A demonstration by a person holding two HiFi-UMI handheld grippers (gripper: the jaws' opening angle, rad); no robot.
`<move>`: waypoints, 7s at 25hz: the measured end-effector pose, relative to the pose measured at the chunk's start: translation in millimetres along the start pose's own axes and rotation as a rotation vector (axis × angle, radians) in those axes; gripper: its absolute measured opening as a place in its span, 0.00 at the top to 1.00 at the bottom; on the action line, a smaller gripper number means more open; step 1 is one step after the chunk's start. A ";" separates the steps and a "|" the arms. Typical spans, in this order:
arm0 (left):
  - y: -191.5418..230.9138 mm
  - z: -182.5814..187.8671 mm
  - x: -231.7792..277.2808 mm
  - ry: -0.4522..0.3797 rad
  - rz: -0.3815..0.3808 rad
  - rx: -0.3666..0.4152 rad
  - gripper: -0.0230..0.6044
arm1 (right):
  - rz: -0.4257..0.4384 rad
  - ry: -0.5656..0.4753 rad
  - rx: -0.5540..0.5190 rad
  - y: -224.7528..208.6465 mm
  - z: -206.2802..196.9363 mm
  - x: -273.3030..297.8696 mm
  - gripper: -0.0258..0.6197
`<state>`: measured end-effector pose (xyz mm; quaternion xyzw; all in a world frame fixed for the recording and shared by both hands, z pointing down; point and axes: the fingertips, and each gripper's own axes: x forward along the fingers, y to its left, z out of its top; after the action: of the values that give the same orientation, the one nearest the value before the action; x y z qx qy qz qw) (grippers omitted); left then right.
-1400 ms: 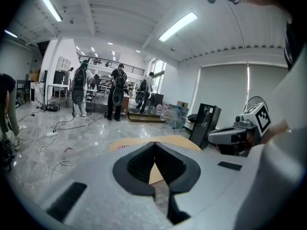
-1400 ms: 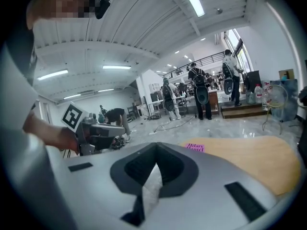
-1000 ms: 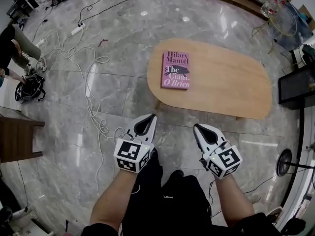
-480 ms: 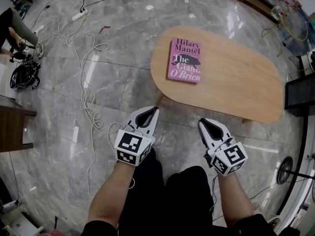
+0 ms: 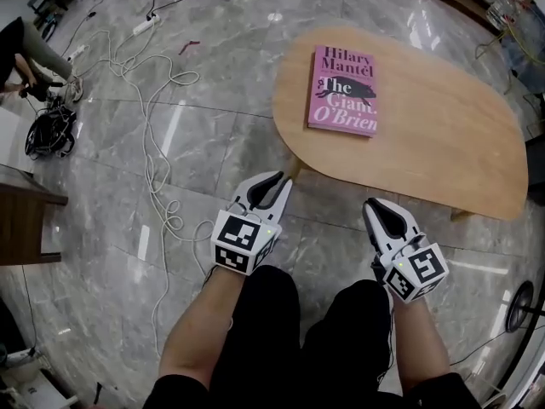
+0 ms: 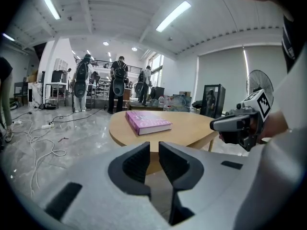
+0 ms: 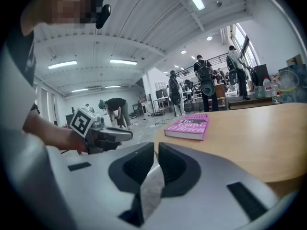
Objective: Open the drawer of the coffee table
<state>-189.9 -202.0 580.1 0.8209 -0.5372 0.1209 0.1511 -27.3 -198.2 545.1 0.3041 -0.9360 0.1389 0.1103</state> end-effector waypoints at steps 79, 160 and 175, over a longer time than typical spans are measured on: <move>15.0 -86.4 113.2 0.053 -0.085 0.229 0.70 | -0.589 0.245 -0.046 -229.6 -228.5 -36.3 0.66; 11.9 -97.2 121.7 0.079 -0.151 0.245 0.63 | -0.287 -0.210 0.393 -247.0 -203.3 -34.7 0.54; 9.7 -91.9 122.7 0.087 -0.133 0.222 0.65 | -0.277 -0.212 0.351 -244.3 -199.1 -34.1 0.59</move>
<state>-153.9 -274.6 710.5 0.8605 -0.4577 0.2048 0.0902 170.5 -304.3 768.9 0.4571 -0.8532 0.2500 -0.0248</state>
